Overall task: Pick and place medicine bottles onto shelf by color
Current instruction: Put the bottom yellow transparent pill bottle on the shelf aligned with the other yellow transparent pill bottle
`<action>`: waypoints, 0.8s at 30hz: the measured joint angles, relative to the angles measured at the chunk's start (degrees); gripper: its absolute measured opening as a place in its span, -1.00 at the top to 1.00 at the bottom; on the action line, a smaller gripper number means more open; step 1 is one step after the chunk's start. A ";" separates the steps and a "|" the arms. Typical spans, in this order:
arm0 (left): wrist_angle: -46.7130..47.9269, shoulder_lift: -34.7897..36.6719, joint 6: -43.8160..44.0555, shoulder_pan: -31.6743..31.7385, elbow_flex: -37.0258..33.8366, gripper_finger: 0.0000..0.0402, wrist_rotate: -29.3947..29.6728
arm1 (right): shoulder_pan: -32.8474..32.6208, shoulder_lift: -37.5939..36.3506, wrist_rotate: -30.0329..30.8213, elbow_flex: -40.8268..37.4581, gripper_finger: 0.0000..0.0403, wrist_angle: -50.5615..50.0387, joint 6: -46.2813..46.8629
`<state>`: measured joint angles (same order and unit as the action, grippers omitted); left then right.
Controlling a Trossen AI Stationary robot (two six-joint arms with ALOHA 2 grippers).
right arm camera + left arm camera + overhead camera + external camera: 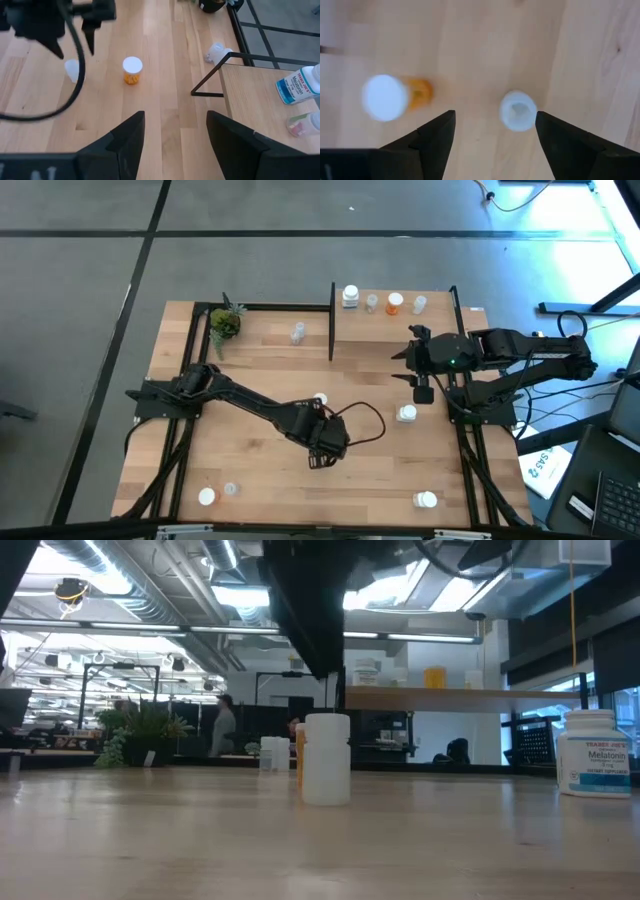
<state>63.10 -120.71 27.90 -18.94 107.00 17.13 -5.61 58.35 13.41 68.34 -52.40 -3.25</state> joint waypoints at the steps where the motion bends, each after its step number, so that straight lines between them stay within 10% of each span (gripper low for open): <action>1: 0.99 0.85 0.00 -0.10 0.00 -0.34 0.79 | 0.02 0.00 0.00 0.00 -0.06 0.04 0.00; 24: 25.52 13.47 22.60 -10.03 -0.01 -0.34 18.01 | 0.00 0.04 0.00 0.00 -0.06 0.39 0.00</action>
<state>88.63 -107.23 50.50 -28.97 106.99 35.14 -5.61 58.39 13.41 68.34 -52.01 -3.25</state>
